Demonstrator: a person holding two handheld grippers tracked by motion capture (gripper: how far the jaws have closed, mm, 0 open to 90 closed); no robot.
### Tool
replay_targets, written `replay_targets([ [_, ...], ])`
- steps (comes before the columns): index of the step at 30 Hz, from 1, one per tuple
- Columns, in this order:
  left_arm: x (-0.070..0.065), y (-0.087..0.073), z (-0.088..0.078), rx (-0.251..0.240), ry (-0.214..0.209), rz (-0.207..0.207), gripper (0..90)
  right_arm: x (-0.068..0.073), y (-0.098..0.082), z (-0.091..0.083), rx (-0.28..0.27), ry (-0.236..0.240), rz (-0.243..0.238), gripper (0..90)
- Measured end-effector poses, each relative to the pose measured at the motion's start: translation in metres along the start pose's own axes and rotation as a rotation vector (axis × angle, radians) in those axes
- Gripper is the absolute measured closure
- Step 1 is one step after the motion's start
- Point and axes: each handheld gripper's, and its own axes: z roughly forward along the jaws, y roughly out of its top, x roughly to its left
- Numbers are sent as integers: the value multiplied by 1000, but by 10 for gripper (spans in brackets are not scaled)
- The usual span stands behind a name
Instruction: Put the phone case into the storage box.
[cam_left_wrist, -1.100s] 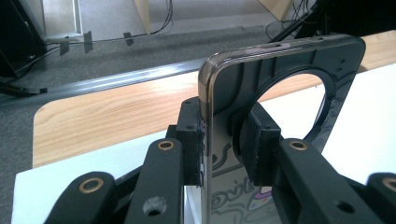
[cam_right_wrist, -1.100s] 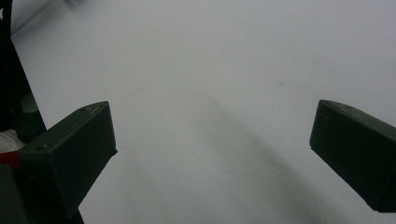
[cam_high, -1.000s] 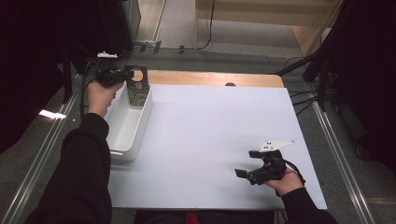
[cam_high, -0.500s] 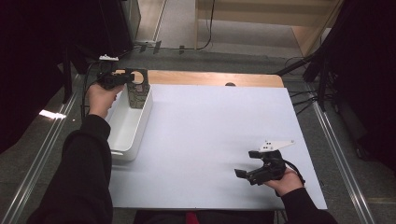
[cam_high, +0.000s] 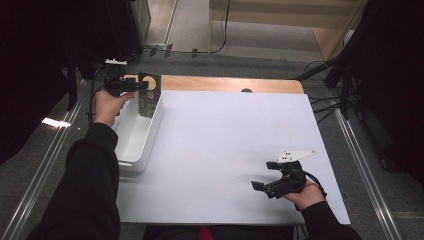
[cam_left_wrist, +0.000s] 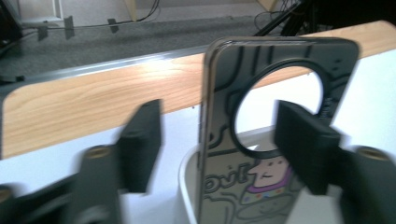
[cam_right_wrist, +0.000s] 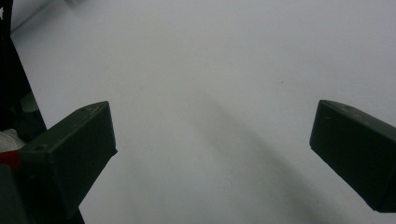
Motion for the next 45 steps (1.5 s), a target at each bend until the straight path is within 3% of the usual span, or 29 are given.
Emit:
replay_targets([
  [1, 0, 0, 0, 1, 6, -7, 160, 0, 0, 0, 2, 3, 1, 0],
  [7, 4, 1, -4, -12, -48, -48, 126, 1, 0, 1, 5, 4, -1, 0],
  [17, -1, 5, -17, -7, -69, -28, 129, 0, 0, 0, 4, 4, 0, 0],
  [20, -4, 7, -22, -3, -55, -24, 128, 0, 1, 0, 5, 5, 0, 0],
  [24, -8, 9, -31, 14, -65, 1, 129, 0, 1, 0, 4, 6, -2, 0],
  [30, -10, 12, -45, 19, -100, -16, 129, 1, 2, 1, 5, 4, -3, 0],
  [37, -15, 11, -56, 54, -107, -5, 129, 3, 2, 0, 6, 6, -8, 0],
  [45, -27, 13, -70, 50, -131, 29, 130, 2, 2, 0, 2, 5, -2, 0],
])
